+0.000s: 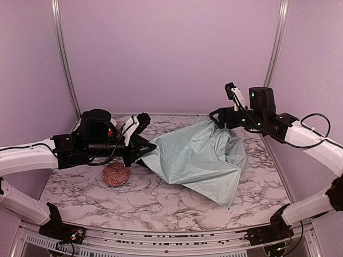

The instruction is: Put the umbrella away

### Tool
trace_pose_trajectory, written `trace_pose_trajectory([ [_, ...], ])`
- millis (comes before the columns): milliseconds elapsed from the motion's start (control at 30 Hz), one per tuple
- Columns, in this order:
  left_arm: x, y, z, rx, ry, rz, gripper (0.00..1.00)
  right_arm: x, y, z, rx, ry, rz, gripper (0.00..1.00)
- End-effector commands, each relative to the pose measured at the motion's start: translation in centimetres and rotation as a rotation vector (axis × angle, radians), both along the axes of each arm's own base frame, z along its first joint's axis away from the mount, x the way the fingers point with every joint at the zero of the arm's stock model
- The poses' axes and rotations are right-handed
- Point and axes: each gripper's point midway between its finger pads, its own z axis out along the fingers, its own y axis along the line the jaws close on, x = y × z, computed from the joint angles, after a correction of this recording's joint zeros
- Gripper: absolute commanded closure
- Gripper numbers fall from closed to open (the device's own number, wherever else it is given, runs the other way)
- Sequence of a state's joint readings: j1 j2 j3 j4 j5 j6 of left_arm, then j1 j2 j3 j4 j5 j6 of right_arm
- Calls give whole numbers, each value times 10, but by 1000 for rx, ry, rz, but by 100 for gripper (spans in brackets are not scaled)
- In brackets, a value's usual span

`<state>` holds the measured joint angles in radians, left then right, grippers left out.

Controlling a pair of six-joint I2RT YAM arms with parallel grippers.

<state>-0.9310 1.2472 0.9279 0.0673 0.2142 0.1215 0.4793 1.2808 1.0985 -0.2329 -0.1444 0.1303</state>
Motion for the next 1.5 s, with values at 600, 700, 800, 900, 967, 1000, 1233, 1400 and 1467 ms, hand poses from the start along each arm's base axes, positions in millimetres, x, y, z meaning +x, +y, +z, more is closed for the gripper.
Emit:
trace_pose_trajectory([
  [600, 8, -35, 58, -102, -169, -12, 100, -64, 173, -92, -100, -51, 440, 26],
  [700, 12, -40, 51, -81, -163, -8, 100, -65, 178, -81, -49, -78, 453, 26],
  [800, 9, -42, 55, -71, -160, -34, 100, -60, 176, -57, -53, -77, 444, 25],
  [900, 3, -36, 57, -58, -201, -57, 100, -44, 146, -6, -6, -113, 382, 22],
  [967, 1, -33, 53, -42, -223, -66, 100, -31, 112, 12, 12, -64, 291, 19],
  [1000, -1, -32, 49, -25, -224, -73, 100, -25, 95, 16, 15, -28, 241, 16],
  [1233, -2, -35, 41, 0, -217, -93, 100, -46, 14, 1, -74, 261, 6, 0],
  [1400, -2, -39, 41, -1, -217, -104, 100, -75, 0, -32, -28, 457, -4, 0],
  [1467, -1, -39, 41, 1, -217, -105, 100, -83, -3, -42, -19, 504, -11, 0],
])
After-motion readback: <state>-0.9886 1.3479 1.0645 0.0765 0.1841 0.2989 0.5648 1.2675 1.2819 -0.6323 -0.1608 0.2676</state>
